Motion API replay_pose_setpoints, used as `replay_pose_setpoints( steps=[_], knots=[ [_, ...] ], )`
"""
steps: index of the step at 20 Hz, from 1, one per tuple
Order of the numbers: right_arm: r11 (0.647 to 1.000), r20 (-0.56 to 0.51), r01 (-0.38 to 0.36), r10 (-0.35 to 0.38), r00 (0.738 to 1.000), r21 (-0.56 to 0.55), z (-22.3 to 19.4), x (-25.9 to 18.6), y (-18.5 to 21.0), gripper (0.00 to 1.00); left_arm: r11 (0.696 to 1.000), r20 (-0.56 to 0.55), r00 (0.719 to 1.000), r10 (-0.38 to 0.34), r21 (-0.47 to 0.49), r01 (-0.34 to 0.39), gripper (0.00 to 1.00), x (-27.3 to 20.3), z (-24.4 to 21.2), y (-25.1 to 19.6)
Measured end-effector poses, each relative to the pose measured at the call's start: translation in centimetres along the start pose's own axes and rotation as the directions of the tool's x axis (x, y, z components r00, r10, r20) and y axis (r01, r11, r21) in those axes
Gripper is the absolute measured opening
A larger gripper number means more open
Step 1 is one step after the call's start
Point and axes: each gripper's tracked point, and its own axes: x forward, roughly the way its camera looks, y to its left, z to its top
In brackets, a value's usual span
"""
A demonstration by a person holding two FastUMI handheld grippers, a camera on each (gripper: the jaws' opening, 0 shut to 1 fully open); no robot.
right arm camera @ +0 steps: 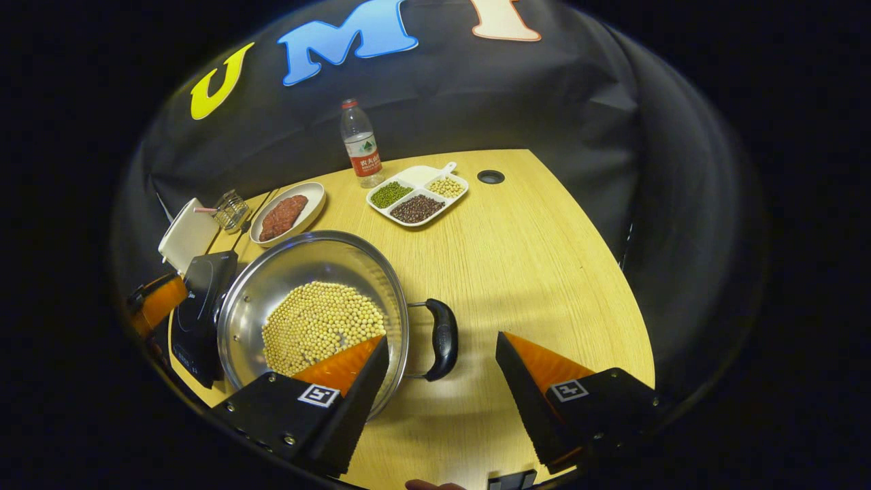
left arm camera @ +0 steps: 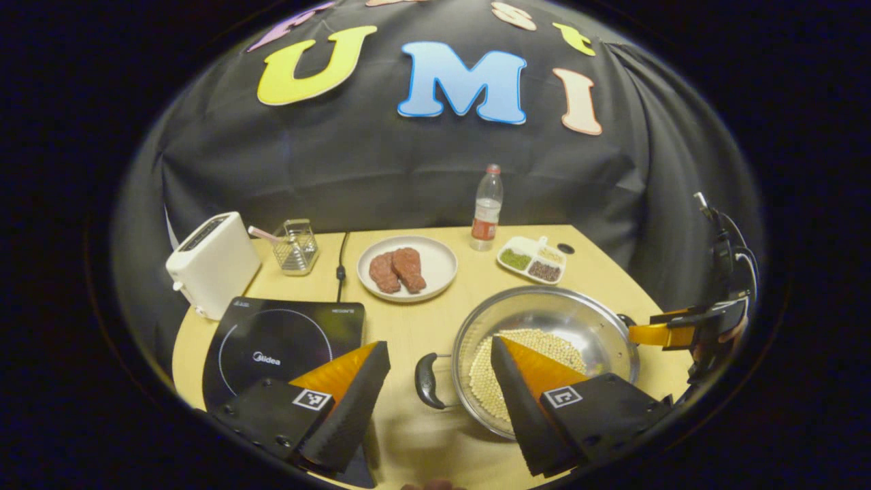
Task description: First push the handle of the pot to place it horizontally, then grasp the pot with both hands and set it on the induction cooktop.
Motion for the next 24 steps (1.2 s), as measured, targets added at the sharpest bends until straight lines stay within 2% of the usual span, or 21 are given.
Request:
replay_pose_setpoints(
  steps=[8, 9, 10, 11, 12, 13, 14, 17, 18, 19, 20, 21, 22, 23, 24],
  knots=[
    [1.000, -0.046, 0.011, -0.011, 0.999, -0.007, -0.5, 3.3, -0.3, 0.96, 1.000, -0.166, 0.986, 0.016, -0.015, -0.018, 0.98, 5.5, -5.8, 0.8],
    [1.000, -0.053, 0.011, -0.011, 0.999, -0.004, -0.6, 3.7, -0.3, 0.88, 1.000, -0.177, 0.984, 0.015, -0.013, -0.018, 0.98, 5.7, -6.1, 0.8],
    [1.000, -0.057, 0.008, -0.008, 0.998, -0.004, -0.7, 4.1, -0.2, 0.94, 1.000, -0.187, 0.982, 0.014, -0.010, -0.016, 0.99, 6.0, -6.3, 0.9],
    [1.000, -0.062, -0.003, 0.003, 0.998, -0.002, -0.7, 4.4, 0.1, 0.93, 1.000, -0.197, 0.980, 0.013, -0.006, -0.014, 0.96, 6.3, -6.6, 0.8],
    [1.000, -0.065, -0.016, 0.016, 0.998, 0.002, -0.7, 4.3, 0.6, 0.85, 1.000, -0.203, 0.979, 0.015, -0.001, -0.016, 0.97, 6.6, -6.7, 0.9],
    [1.000, -0.065, -0.025, 0.025, 0.998, 0.002, -0.6, 4.4, 0.9, 0.84, 1.000, -0.206, 0.979, 0.011, -0.001, -0.012, 0.99, 6.7, -6.8, 0.8],
    [1.000, -0.067, -0.029, 0.028, 0.997, -0.002, -0.7, 4.4, 1.1, 0.67, 1.000, -0.209, 0.978, -0.004, -0.011, 0.001, 0.89, 6.7, -6.8, 0.6],
    [1.000, -0.071, -0.022, 0.022, 0.997, 0.001, -0.6, 4.5, 1.0, 0.59, 1.000, -0.220, 0.975, -0.021, -0.017, 0.018, 0.70, 6.6, -6.9, 0.3],
    [1.000, -0.071, -0.027, 0.028, 0.997, 0.011, -0.5, 4.5, 1.2, 0.59, 1.000, -0.223, 0.975, -0.023, -0.017, 0.019, 0.68, 6.6, -6.8, 0.4],
    [1.000, -0.079, -0.026, 0.027, 0.997, 0.002, -0.7, 4.6, 1.2, 0.54, 1.000, -0.226, 0.974, -0.024, -0.017, 0.020, 0.66, 6.7, -6.8, 0.3],
    [1.000, -0.076, -0.024, 0.023, 0.997, -0.008, -0.6, 4.4, 1.2, 0.55, 1.000, -0.226, 0.974, -0.022, -0.014, 0.019, 0.60, 6.8, -6.6, 0.3],
    [1.000, -0.075, -0.020, 0.019, 0.997, -0.010, -0.5, 4.4, 1.2, 0.55, 1.000, -0.226, 0.974, -0.019, -0.011, 0.017, 0.60, 6.9, -6.6, 0.4],
    [1.000, -0.074, -0.016, 0.015, 0.997, -0.008, -0.5, 4.4, 1.3, 0.49, 1.000, -0.233, 0.972, -0.020, -0.006, 0.019, 0.62, 6.8, -6.6, 0.4],
    [1.000, -0.073, -0.014, 0.013, 0.997, -0.006, -0.4, 4.2, 1.3, 0.54, 1.000, -0.234, 0.972, -0.022, -0.005, 0.021, 0.62, 6.8, -6.5, 0.4],
    [1.000, -0.069, -0.013, 0.013, 0.998, -0.005, -0.3, 4.0, 1.5, 0.54, 1.000, -0.229, 0.973, -0.024, -0.004, 0.024, 0.62, 6.7, -6.2, 0.5]
  ],
)
